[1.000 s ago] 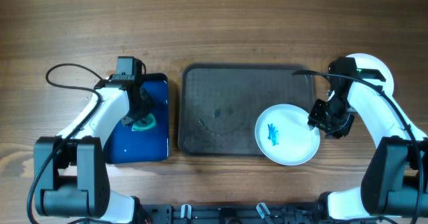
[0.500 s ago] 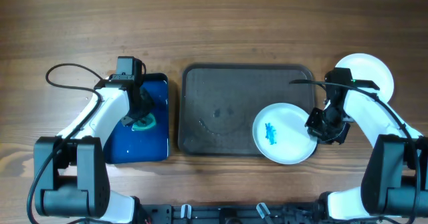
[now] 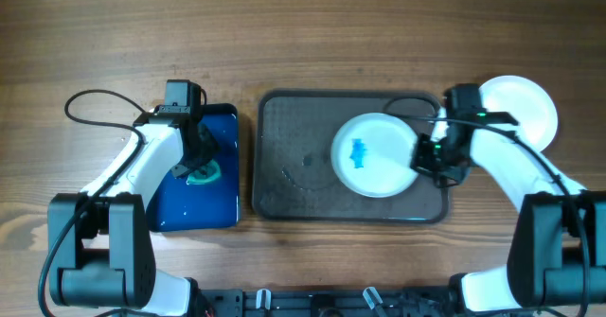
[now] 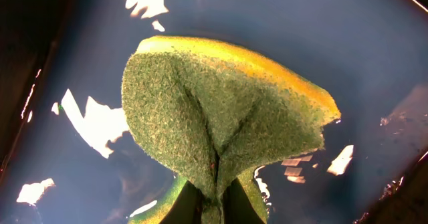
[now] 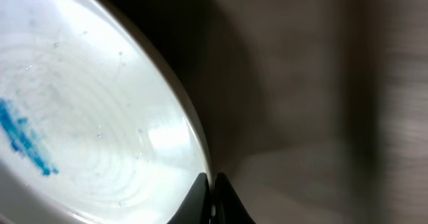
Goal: Clean dirty plates on tray and stack at the side
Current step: 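Grip the rim of the last blue-smeared plate and pull it left, then lift the sponge from the blue tray with the left gripper toward the plate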
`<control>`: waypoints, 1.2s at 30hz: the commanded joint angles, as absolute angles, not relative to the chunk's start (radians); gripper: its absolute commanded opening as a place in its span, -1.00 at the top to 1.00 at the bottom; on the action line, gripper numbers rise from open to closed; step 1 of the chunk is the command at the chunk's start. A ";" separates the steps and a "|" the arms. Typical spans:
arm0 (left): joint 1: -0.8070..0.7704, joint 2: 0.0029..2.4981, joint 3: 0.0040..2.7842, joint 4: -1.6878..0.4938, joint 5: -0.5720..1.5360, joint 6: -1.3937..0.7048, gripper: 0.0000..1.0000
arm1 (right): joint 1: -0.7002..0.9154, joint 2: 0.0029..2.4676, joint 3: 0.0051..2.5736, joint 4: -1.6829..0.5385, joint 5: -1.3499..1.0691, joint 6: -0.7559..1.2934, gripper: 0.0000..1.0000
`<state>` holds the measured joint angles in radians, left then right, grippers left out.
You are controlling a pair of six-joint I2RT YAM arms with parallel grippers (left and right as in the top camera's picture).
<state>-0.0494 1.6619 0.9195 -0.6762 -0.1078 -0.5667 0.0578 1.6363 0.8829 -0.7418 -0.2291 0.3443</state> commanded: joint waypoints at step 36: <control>-0.277 1.218 0.925 -0.685 -0.807 -0.397 0.92 | 0.205 1.648 0.881 -0.614 -0.289 0.314 0.91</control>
<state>-0.2447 1.2175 0.9165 -0.6945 -0.6361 -0.4141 0.2005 1.6367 0.8829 -0.6151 -0.2695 0.3370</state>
